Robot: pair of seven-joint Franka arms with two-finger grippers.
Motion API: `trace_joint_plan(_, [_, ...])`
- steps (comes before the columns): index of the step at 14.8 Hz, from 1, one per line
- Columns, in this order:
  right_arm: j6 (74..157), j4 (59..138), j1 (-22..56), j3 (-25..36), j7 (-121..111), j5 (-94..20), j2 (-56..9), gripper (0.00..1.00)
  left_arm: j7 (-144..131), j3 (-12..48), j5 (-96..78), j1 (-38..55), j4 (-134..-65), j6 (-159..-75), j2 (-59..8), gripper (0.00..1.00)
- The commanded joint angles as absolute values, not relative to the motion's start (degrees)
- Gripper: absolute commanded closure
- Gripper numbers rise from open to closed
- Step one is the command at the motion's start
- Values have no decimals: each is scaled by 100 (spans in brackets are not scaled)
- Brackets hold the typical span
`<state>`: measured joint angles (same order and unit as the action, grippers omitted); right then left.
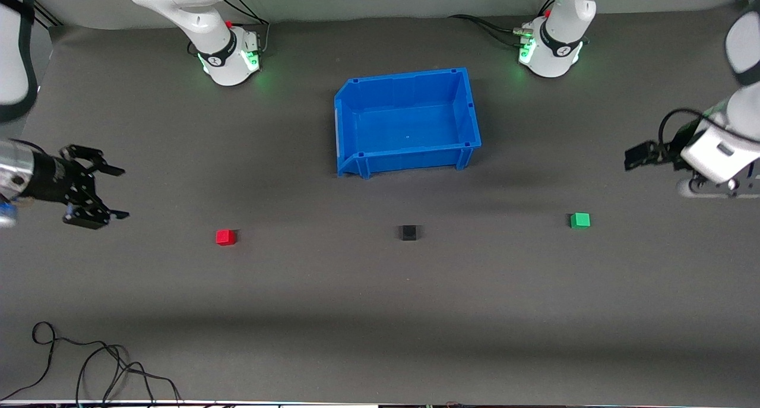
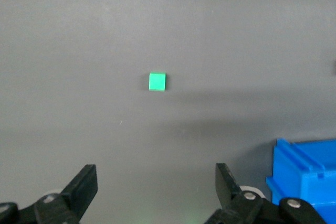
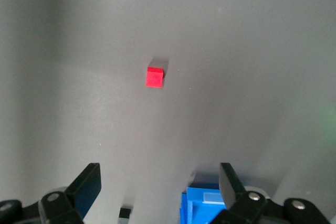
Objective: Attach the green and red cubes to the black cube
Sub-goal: 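Move the right gripper toward the red cube while the left gripper approaches the green cube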
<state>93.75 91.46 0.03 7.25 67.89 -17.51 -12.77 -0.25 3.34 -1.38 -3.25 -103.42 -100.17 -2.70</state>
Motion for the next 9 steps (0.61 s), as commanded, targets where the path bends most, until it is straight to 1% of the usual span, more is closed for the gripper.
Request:
trace_joint_plan(1, [10209,9937,-18,765,6908,-2153,-1310,0,-97,325,-237,-378,-10661,-10632,-718,0])
trace_joint_plan(4, [11405,10677,61,756,6733,-2486,-1572,0,-105,325,-202,-360,-10880,-11318,-1378,0])
trace_joint_plan(5, [11634,10766,79,747,6576,-2618,-1765,0,-105,325,-202,-352,-10968,-11555,-1554,0])
trace_joint_plan(9, [12048,10810,70,756,5854,-3365,-2582,0,113,325,-88,-351,-11355,-12443,-2073,1])
